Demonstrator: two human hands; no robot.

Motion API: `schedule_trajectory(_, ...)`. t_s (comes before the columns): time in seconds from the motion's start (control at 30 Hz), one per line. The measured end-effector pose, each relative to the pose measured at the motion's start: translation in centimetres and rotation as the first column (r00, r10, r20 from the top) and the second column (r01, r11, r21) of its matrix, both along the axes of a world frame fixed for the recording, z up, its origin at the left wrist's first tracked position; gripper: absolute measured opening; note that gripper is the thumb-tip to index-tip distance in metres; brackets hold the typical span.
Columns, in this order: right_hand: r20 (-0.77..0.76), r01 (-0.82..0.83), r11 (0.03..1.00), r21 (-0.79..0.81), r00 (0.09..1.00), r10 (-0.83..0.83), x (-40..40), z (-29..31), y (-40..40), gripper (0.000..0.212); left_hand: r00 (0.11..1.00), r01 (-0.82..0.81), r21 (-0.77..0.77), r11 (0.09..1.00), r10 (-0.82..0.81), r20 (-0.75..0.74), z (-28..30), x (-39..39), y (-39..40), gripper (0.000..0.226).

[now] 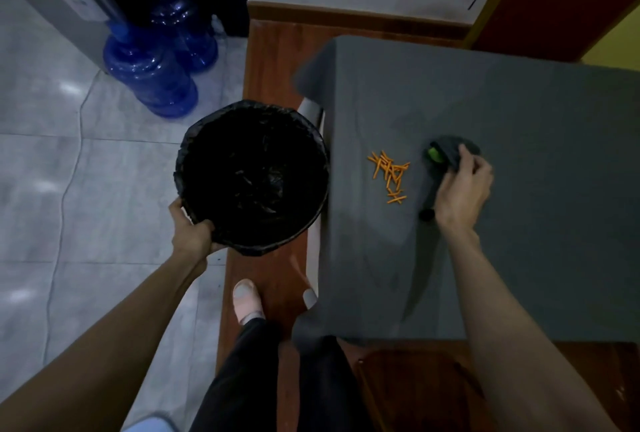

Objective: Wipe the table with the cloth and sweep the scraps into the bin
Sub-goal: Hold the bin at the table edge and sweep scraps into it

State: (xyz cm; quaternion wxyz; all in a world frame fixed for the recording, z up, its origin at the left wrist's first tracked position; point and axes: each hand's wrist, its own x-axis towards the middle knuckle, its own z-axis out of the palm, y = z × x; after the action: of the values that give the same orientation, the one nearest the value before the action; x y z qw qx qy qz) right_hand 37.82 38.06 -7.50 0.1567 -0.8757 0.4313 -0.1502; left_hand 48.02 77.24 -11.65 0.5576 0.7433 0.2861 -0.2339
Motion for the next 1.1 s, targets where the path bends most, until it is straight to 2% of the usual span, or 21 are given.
schedule_trajectory(0.07,-0.023,0.007,1.0,-0.001,1.0,-0.007,-0.3,-0.5,0.8,0.049,1.0,0.003,-0.007,1.0,-0.003,-0.004,-0.2,0.1,0.1,0.071)
schedule_trajectory(0.27,0.116,0.069,0.995,0.067,0.99,-0.077,2.4,-0.8,8.0,0.054,0.999,0.039,0.009,0.999,-0.039,-0.014,-0.5,0.5,0.2,0.071)
schedule_trajectory(0.43,0.204,-0.245,0.951,0.19,0.957,0.206,7.0,-0.2,20.3,0.059,0.999,0.051,0.014,0.999,-0.051,-0.016,-0.7,0.8,0.6,0.069)
schedule_trajectory(0.5,0.259,-0.293,0.935,0.201,0.936,0.237,7.7,0.3,21.5,0.059,0.998,0.054,0.02,0.998,-0.054,-0.015,-0.6,0.9,0.7,0.068)
schedule_trajectory(0.57,0.273,-0.221,0.968,0.122,0.945,0.182,7.5,1.2,18.6,0.062,0.998,0.06,0.022,0.998,-0.06,-0.018,-0.5,1.1,0.8,0.067)
schedule_trajectory(0.67,0.173,-0.056,0.998,-0.004,0.983,0.056,4.7,1.6,12.0,0.061,0.998,0.059,0.009,0.998,-0.059,-0.02,-0.6,1.3,0.7,0.066)
schedule_trajectory(0.73,0.119,0.041,0.999,0.003,0.992,-0.041,2.4,1.1,9.8,0.057,0.997,0.074,0.006,0.997,-0.074,-0.026,-0.6,1.3,0.7,0.066)
schedule_trajectory(0.83,0.024,0.152,0.984,0.093,0.988,-0.155,1.8,-0.5,13.9,0.055,0.996,0.088,0.026,0.996,-0.088,-0.028,-0.8,1.1,0.8,0.068)
schedule_trajectory(0.9,0.045,0.023,0.993,0.116,0.999,-0.028,3.8,-1.0,18.7,0.055,0.996,0.092,0.034,0.995,-0.092,-0.023,-0.9,1.0,0.8,0.068)
schedule_trajectory(0.93,0.064,-0.122,0.984,0.132,0.991,0.115,4.9,-0.9,21.0,0.055,0.995,0.094,0.035,0.995,-0.093,-0.022,-0.9,1.0,0.8,0.068)
schedule_trajectory(1.0,0.097,-0.407,0.9,0.154,0.913,0.396,6.5,-0.4,24.5,0.057,0.997,0.079,0.013,0.997,-0.079,-0.014,-1.0,0.9,1.0,0.068)
schedule_trajectory(1.03,0.127,-0.456,0.875,0.162,0.889,0.44,7.1,-0.1,25.0,0.056,0.998,0.068,-0.005,0.998,-0.069,-0.01,-1.0,0.8,1.1,0.069)
schedule_trajectory(1.07,0.178,-0.421,0.892,0.166,0.902,0.393,7.4,0.4,24.6,0.054,0.998,0.063,-0.022,0.998,-0.064,-0.007,-1.0,0.8,1.3,0.069)
schedule_trajectory(1.1,0.233,-0.323,0.93,0.177,0.932,0.279,7.6,1.0,23.4,0.05,0.998,0.066,-0.037,0.997,-0.067,-0.005,-1.1,0.8,1.4,0.07)
